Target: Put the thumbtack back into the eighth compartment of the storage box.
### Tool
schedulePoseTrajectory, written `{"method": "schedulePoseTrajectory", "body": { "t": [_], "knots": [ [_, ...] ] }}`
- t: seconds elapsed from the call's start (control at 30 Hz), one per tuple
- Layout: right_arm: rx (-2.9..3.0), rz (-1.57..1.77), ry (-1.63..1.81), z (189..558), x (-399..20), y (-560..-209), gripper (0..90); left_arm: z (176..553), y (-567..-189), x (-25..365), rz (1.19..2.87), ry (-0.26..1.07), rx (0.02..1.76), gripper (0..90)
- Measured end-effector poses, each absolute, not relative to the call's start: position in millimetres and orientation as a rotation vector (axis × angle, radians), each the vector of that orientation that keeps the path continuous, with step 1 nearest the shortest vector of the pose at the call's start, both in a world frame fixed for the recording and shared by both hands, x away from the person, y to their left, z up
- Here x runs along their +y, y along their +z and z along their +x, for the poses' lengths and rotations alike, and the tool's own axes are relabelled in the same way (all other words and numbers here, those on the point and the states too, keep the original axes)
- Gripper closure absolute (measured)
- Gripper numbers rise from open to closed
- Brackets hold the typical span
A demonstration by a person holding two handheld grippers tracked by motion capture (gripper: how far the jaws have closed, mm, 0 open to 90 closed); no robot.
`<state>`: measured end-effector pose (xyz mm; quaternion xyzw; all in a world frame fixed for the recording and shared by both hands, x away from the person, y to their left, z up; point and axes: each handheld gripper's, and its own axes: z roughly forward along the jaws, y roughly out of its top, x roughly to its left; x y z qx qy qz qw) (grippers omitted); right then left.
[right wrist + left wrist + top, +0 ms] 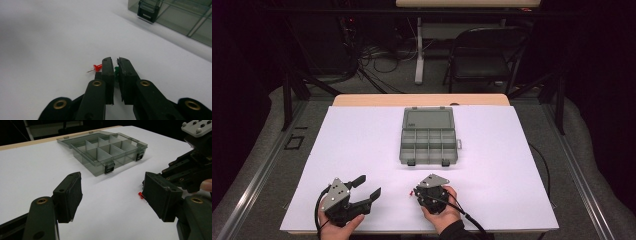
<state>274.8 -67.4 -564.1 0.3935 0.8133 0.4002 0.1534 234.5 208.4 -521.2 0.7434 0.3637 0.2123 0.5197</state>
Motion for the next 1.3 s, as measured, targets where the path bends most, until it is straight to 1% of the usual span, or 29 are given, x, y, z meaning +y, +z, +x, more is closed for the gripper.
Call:
{"method": "schedulePoseTrajectory", "body": {
  "t": [0.33, 0.8, 1.07, 1.3],
  "knots": [
    [2.331, 1.140, 1.278, 276, -83, -542, 83.8, 234, -521, 209, 1.780, 0.515, 0.877, 31.5],
    [2.253, 1.123, 1.320, 285, -108, -491, 83.8, 234, -521, 209, 1.781, 0.513, 0.875, 31.5],
    [2.225, 1.143, 1.311, 295, -122, -477, 83.8, 234, -521, 209, 1.780, 0.513, 0.875, 31.5],
    [2.198, 1.160, 1.274, 304, -131, -471, 83.8, 234, -521, 209, 1.780, 0.513, 0.875, 31.5]
  ]
}}
